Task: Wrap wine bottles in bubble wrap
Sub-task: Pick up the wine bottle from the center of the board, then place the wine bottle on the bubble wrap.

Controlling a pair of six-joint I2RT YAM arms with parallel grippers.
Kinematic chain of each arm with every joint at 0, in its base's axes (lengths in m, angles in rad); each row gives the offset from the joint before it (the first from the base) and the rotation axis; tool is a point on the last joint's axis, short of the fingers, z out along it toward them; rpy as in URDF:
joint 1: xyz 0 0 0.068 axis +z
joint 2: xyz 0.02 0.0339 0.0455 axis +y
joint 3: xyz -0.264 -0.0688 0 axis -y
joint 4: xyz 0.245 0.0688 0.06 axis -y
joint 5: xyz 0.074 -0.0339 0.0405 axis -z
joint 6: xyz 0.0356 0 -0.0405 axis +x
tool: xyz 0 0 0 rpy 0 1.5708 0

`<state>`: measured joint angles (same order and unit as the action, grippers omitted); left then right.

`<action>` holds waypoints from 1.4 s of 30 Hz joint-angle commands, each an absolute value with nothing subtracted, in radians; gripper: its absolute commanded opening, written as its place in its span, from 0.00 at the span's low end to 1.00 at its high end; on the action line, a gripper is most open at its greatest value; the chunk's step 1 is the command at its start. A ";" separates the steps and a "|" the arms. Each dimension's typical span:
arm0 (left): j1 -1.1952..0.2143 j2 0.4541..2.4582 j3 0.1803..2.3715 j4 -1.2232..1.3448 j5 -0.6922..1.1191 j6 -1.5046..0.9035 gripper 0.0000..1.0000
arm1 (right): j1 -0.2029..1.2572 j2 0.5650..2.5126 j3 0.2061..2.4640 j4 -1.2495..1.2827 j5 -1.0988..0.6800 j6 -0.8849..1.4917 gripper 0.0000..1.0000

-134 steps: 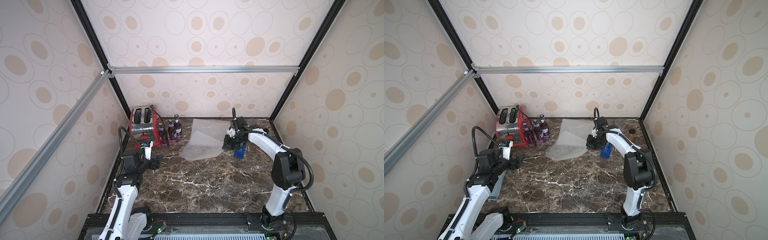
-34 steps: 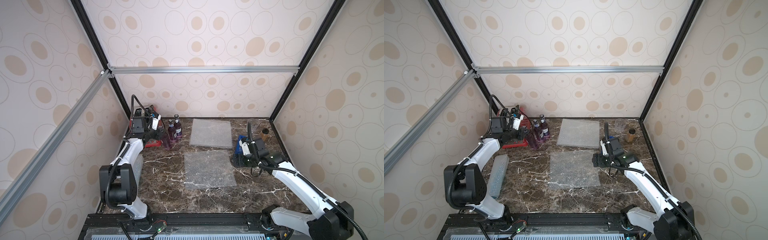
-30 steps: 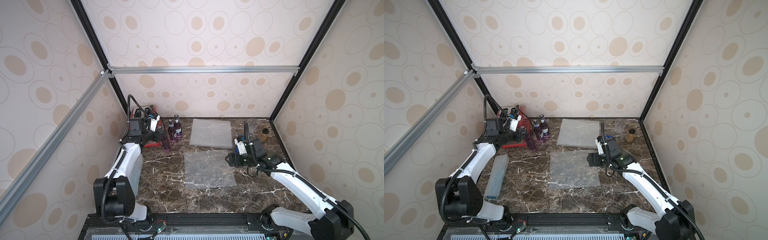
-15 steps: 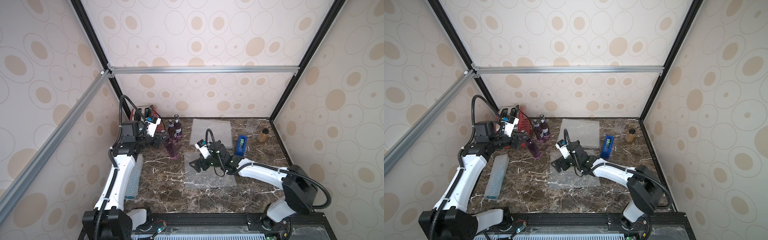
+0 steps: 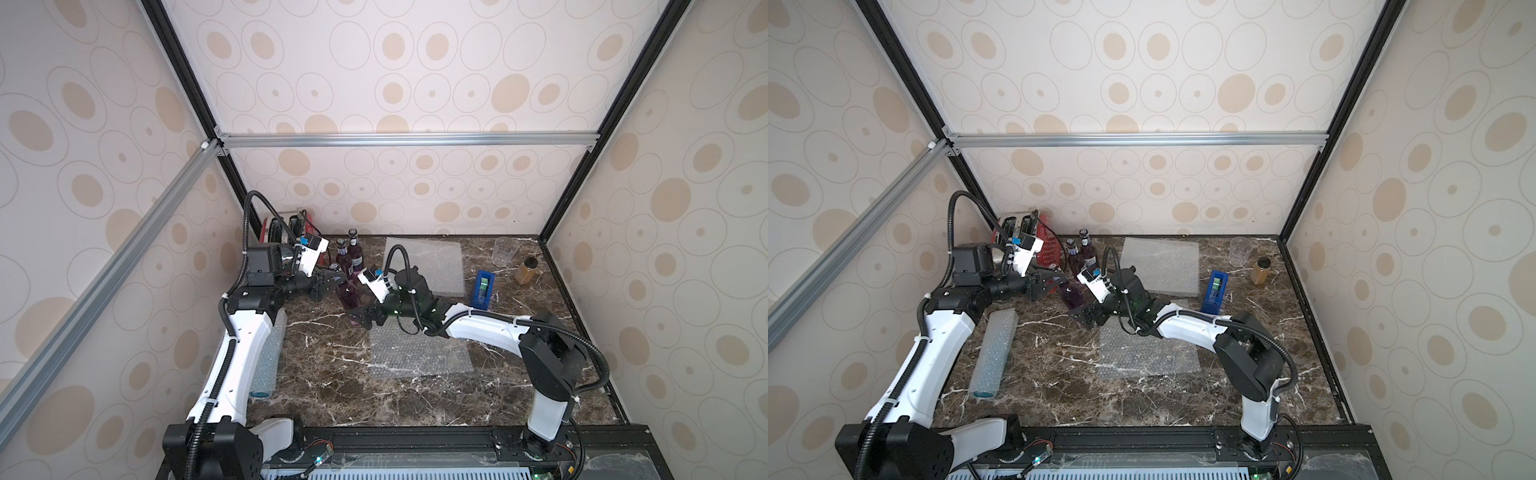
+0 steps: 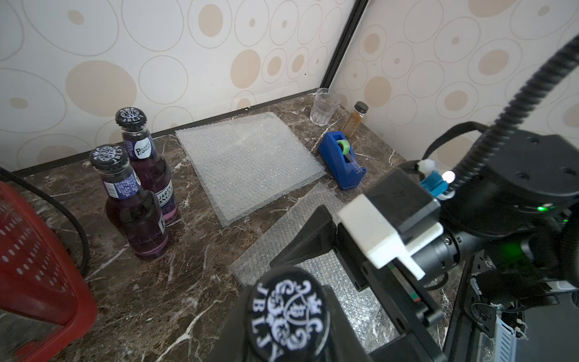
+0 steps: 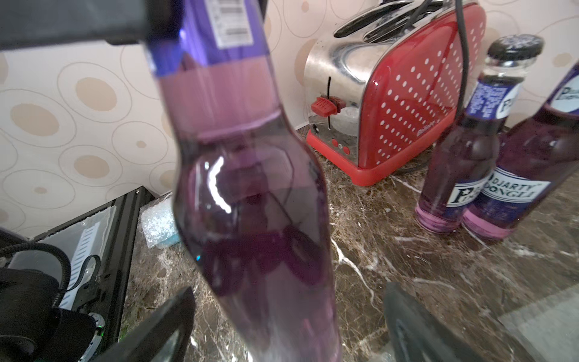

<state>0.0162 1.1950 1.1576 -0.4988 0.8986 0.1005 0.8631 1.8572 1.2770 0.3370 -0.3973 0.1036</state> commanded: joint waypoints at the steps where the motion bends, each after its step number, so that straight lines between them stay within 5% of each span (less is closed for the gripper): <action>1: 0.011 1.174 1.217 -0.447 0.970 0.075 0.00 | 0.867 1.898 1.325 0.362 -0.457 0.093 0.87; 13: 0.003 1.183 1.186 -0.362 0.988 -0.022 0.00 | 0.868 1.956 1.360 0.394 -0.477 0.118 0.58; 18: 0.002 1.185 1.177 -0.346 0.983 -0.032 0.00 | 0.868 1.950 1.351 0.387 -0.467 0.113 0.19; 19: 0.002 1.184 1.175 -0.341 0.973 -0.038 0.02 | 0.865 1.943 1.344 0.379 -0.458 0.120 0.09; 21: 0.002 1.181 1.184 -0.344 0.959 -0.062 0.35 | 0.864 1.920 1.312 0.372 -0.437 0.148 0.00; 24: 0.001 1.175 1.186 -0.353 0.959 -0.072 0.72 | 0.856 1.862 1.243 0.340 -0.395 0.204 0.00; 28: 0.001 1.170 1.180 -0.358 0.910 -0.115 0.89 | 0.846 1.757 1.167 0.157 -0.306 0.284 0.00; 36: 0.002 1.215 1.118 -0.451 0.774 -0.221 0.90 | 0.815 1.648 1.228 -0.469 -0.120 0.463 0.00; 42: -0.117 1.312 1.075 -0.549 0.673 -0.141 0.84 | 0.783 1.666 1.273 -0.693 -0.040 0.556 0.00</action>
